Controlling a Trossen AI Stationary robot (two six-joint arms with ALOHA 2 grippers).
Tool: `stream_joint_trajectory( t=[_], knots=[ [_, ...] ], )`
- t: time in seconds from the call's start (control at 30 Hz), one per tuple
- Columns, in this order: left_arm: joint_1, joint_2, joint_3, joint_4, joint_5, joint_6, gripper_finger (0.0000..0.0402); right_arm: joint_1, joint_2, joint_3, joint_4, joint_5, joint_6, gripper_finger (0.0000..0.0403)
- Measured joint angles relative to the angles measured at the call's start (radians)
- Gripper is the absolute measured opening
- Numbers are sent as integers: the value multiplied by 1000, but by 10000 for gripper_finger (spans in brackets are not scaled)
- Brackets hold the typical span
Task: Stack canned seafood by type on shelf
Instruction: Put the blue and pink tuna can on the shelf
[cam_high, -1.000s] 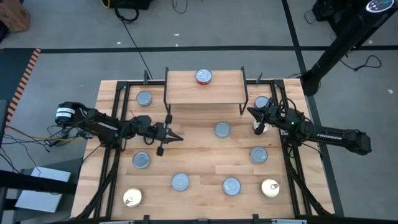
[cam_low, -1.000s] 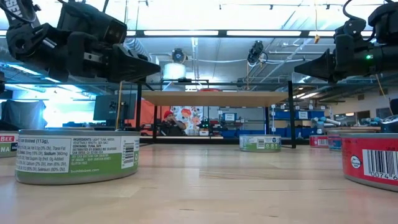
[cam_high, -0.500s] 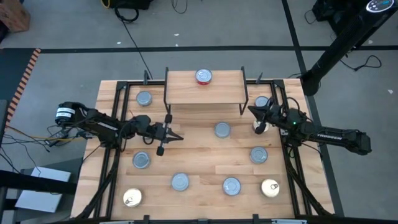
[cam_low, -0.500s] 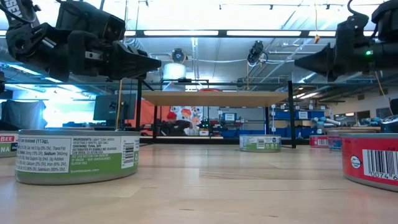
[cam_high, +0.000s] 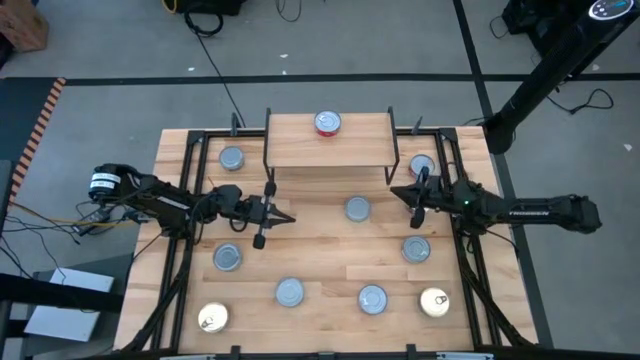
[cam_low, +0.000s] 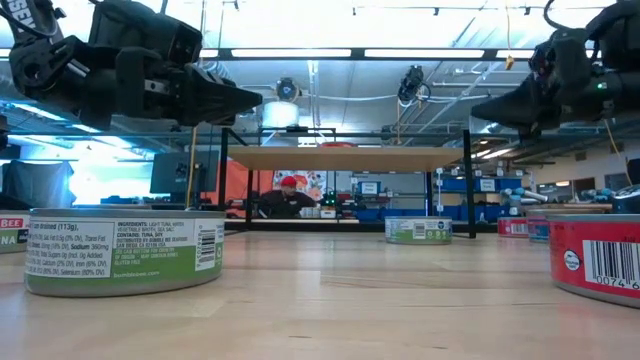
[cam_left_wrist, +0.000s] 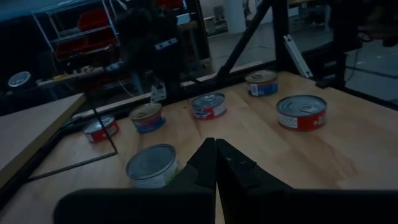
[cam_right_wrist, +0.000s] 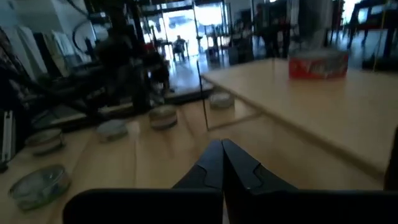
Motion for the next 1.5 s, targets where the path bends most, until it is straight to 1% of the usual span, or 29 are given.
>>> stream_joint_trajectory(
  t=[0.07,0.2,0.37,0.53,0.7,0.83,1.0,1.17,1.3,1.5],
  knots=[
    [0,0,0,-1,-3,0,7,32,28,27,-76,28,33,2],
    [0,0,0,-1,-3,0,7,101,93,124,-258,97,90,2],
    [0,0,0,-2,-13,0,7,180,188,283,-531,139,188,3],
    [0,0,0,-3,-13,0,7,251,313,446,-823,200,300,3],
    [0,0,0,-5,-13,0,7,288,430,555,-1018,207,414,7],
    [0,0,0,-5,-13,0,7,302,508,609,-1146,191,541,22],
    [0,0,0,-5,-13,-2,7,302,601,627,-1235,127,665,59],
    [0,0,0,-4,2,-33,7,300,694,627,-1264,121,684,93],
    [0,0,0,-2,2,-33,7,298,750,627,-1270,158,683,109],
    [0,0,0,-1,2,-33,7,298,811,627,-1309,211,684,113]
  ],
)
